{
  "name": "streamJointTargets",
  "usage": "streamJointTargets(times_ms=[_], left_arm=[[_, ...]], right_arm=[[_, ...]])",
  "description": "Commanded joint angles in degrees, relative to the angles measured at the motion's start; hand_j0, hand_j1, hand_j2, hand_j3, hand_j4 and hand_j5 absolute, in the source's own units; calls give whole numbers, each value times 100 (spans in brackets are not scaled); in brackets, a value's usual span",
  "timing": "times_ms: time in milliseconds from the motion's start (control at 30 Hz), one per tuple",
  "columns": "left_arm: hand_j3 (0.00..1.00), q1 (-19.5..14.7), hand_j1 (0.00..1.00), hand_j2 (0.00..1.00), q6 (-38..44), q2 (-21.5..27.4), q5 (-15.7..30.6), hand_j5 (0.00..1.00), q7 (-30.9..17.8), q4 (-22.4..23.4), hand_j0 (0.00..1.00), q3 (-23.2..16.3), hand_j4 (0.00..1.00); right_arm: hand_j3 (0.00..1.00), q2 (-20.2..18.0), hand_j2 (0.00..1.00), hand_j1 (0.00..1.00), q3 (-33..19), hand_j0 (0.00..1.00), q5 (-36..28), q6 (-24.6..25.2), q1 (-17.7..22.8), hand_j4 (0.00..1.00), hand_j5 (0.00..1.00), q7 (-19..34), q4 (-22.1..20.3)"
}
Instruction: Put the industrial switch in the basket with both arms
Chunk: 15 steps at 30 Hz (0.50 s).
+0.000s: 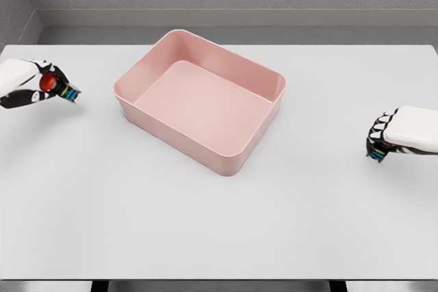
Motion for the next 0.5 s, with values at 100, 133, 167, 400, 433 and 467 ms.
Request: streamJointTargets(times_ms=[100,133,167,400,433,467], left_arm=[[51,-123,51,51,9,15,64,51,4,-55,51,55,51],[51,-176,51,51,9,15,64,51,4,-64,51,55,51],[51,-202,51,51,9,6,64,51,-5,-64,51,55,51],[51,-396,51,51,9,-55,64,51,-13,-134,51,37,51],[51,-413,51,51,9,-64,64,51,-13,-143,51,38,51],[51,-431,51,51,9,-73,64,51,-13,-143,51,37,51]], right_arm=[[46,179,46,46,-121,46,-36,6,-18,46,46,-2,-1],[46,241,46,46,-130,46,-27,6,-36,46,46,-2,-1],[46,250,46,46,-130,46,-36,6,-124,46,46,7,-1],[46,382,46,46,-130,46,-36,6,-194,46,46,7,-1],[46,391,46,46,-130,46,-36,6,-220,46,46,7,-1],[46,391,46,46,-130,46,-36,6,-247,46,46,7,-1]])
